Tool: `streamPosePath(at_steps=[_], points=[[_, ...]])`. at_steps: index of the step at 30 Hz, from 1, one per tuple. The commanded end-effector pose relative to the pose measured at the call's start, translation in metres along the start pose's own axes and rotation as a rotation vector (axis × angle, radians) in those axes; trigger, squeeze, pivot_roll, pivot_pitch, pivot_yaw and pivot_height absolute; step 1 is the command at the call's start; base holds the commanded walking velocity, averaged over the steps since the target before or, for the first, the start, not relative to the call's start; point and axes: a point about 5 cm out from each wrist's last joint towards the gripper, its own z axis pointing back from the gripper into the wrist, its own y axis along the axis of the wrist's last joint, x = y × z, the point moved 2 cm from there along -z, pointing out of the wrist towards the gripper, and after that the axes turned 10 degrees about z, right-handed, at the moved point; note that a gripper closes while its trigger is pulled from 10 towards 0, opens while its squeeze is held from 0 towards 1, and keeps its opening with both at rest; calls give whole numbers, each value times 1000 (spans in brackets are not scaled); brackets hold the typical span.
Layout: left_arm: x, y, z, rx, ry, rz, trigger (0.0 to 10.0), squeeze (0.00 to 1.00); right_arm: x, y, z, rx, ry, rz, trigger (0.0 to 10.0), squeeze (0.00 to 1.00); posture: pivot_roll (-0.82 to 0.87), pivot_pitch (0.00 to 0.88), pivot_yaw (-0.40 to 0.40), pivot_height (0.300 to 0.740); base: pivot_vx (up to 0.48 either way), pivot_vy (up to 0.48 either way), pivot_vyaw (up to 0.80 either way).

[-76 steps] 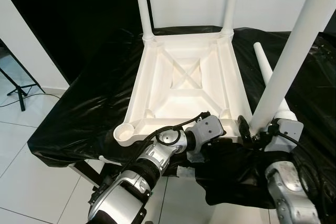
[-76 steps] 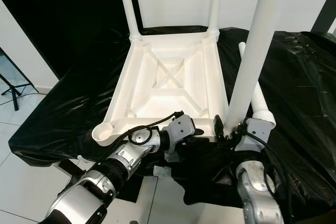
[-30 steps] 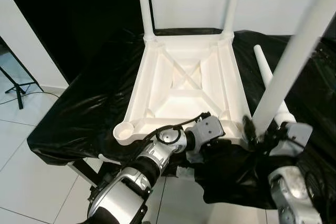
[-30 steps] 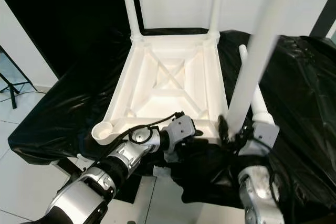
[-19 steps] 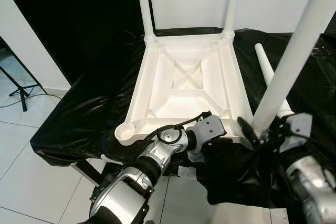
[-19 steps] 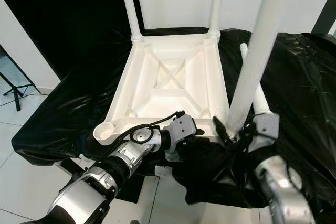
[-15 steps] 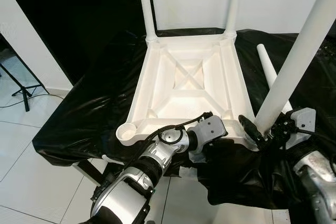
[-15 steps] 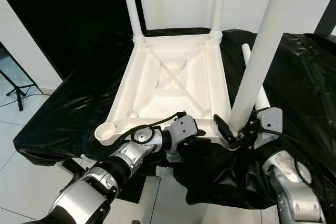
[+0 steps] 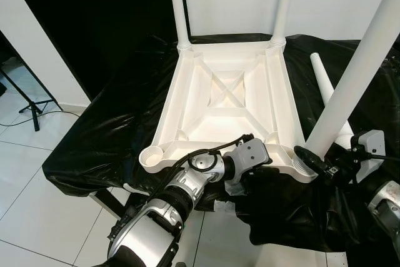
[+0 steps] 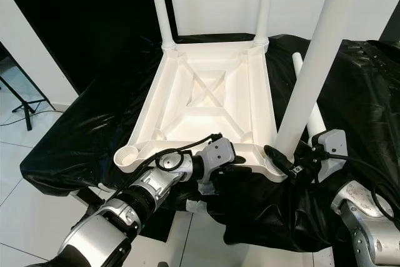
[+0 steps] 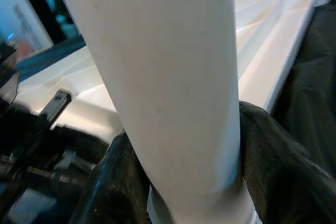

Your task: Building children table

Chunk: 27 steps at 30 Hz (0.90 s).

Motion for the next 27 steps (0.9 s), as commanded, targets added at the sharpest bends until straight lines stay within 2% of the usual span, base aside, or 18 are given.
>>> streamPosePath(at_steps=[1,2,6,7,9,10,15,16,18,19,23,27], points=[[6,-28,4,-125,-25,35,4471,0,-27,-10,-7,-5,43,-137,0,0,41,0,67,740,0,0,0],[6,-28,4,-127,-25,35,4431,0,-32,-7,-12,48,-138,-133,0,0,42,0,67,740,0,0,0],[6,-28,4,-128,-25,35,4431,0,-32,-6,-13,61,-182,-129,0,0,42,0,67,740,0,0,0],[6,-29,5,-129,-26,34,4431,0,-31,-9,-12,59,-322,-150,0,0,48,0,68,740,0,0,0],[6,-29,5,-130,-27,34,4431,0,-30,-12,-10,48,-476,-157,0,0,52,0,69,740,0,0,0],[6,-29,5,-130,-28,34,4431,0,-29,-13,-9,46,-512,-156,0,0,52,0,69,740,0,0,0],[8,-31,6,-136,-39,32,4706,0,-28,-12,-8,49,-524,-120,0,0,51,0,74,740,0,0,0],[8,-32,6,-140,-45,30,8863,0,-27,-11,-8,47,-522,-110,0,0,56,0,71,740,0,0,0],[9,-33,7,-143,-50,29,8863,0,-27,-11,-8,45,-520,-105,0,0,56,0,71,740,0,0,0],[9,-33,7,-144,-50,29,10000,0,-29,-12,-9,38,-510,-92,10000,0,52,0,73,740,0,0,0],[9,-33,6,-148,-48,23,10000,0,-34,-15,-12,11,-444,-55,10000,0,51,0,70,740,0,0,0],[9,-33,6,-147,-45,23,10000,0,-32,-13,-11,24,-420,-23,10000,0,43,0,70,740,0,0,0]])
